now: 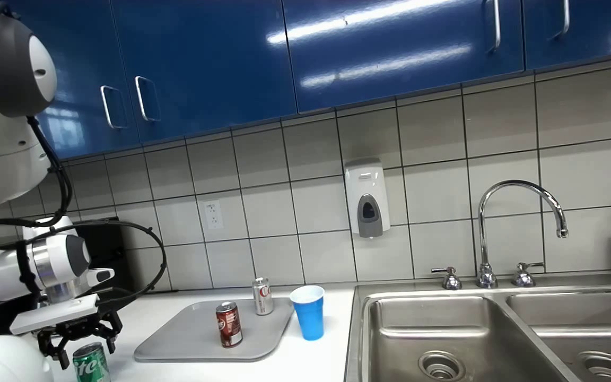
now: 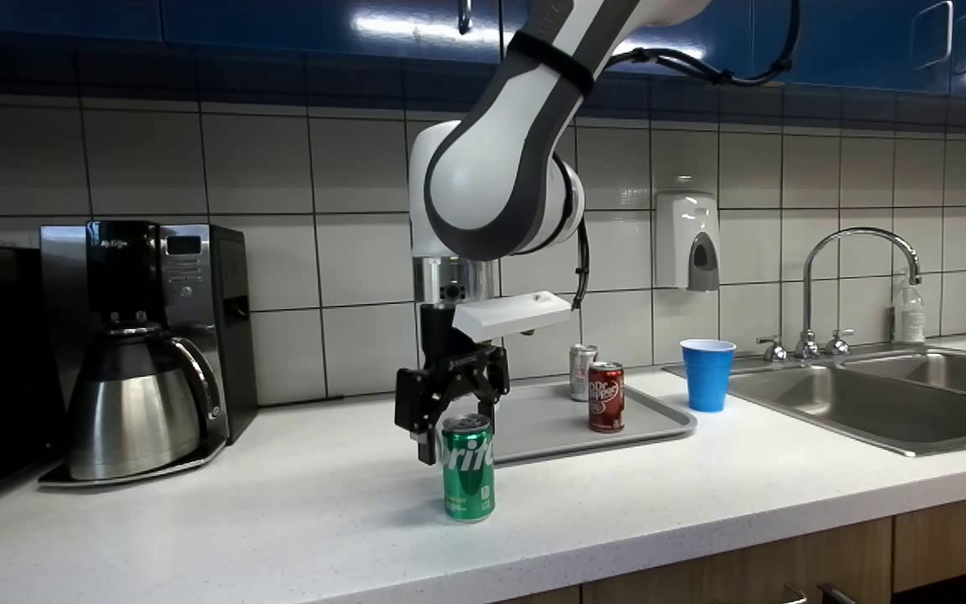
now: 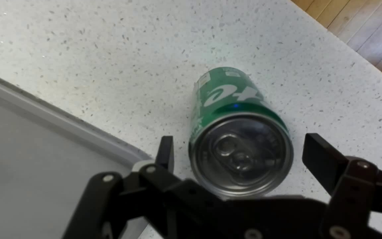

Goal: Put the cans on the tray

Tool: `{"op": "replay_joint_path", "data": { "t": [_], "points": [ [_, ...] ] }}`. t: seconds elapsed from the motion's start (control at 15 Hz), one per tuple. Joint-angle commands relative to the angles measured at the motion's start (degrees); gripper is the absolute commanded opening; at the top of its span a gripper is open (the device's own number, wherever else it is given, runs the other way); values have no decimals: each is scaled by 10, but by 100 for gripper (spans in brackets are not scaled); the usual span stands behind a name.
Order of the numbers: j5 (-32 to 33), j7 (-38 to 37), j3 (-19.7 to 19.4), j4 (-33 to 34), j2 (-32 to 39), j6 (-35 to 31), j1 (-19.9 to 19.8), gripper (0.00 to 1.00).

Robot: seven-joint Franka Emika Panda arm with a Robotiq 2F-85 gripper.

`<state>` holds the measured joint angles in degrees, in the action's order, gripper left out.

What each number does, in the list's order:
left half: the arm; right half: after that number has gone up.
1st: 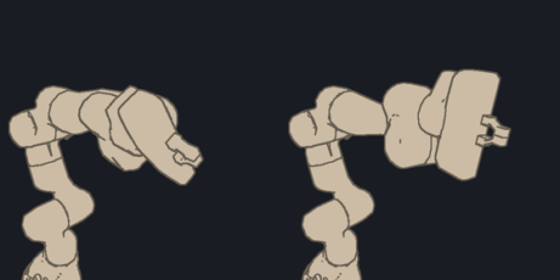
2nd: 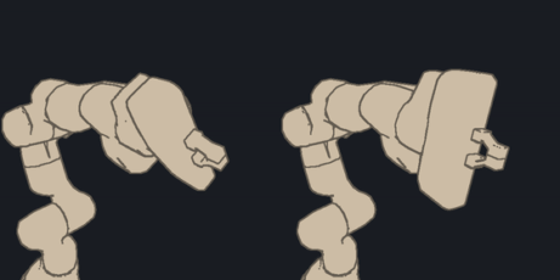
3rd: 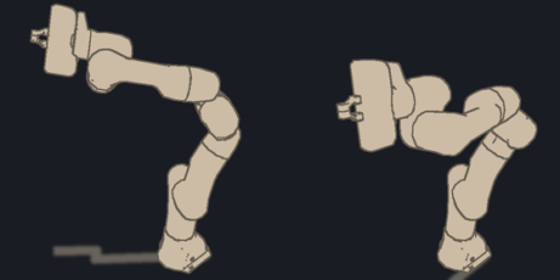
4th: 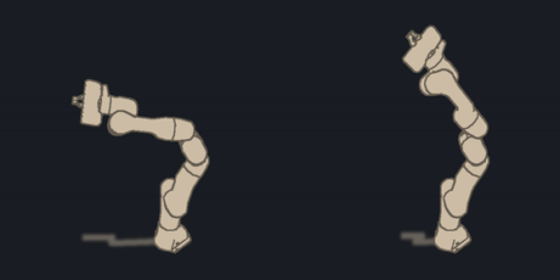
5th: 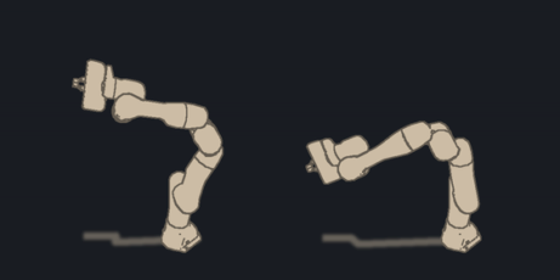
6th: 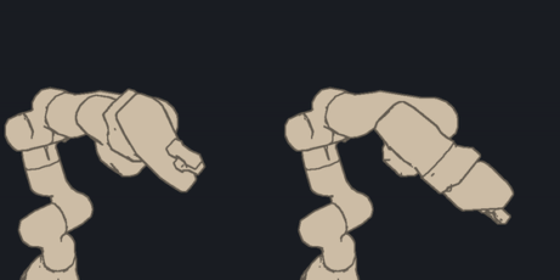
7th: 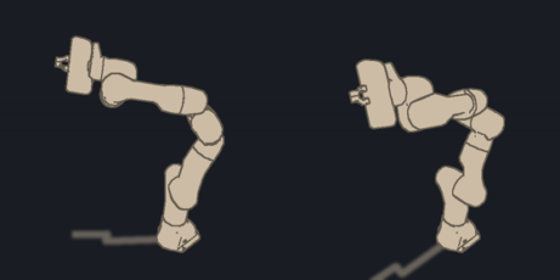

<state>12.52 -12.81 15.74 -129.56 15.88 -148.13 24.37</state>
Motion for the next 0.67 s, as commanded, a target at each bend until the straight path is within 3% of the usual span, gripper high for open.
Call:
{"op": "replay_joint_path", "data": {
  "t": [0.0, 0.2, 0.27, 0.4, 0.6],
  "points": [
    [25, -18, -12, 7, 7, -1, 11, 100],
    [31, -19, -15, 7, 11, -1, 14, 99],
    [34, -17, -16, 6, 12, -1, 15, 75],
    [36, -20, -16, 6, 13, -3, 18, 70],
    [38, -20, -17, 6, 13, -3, 20, 46]
  ]
}}
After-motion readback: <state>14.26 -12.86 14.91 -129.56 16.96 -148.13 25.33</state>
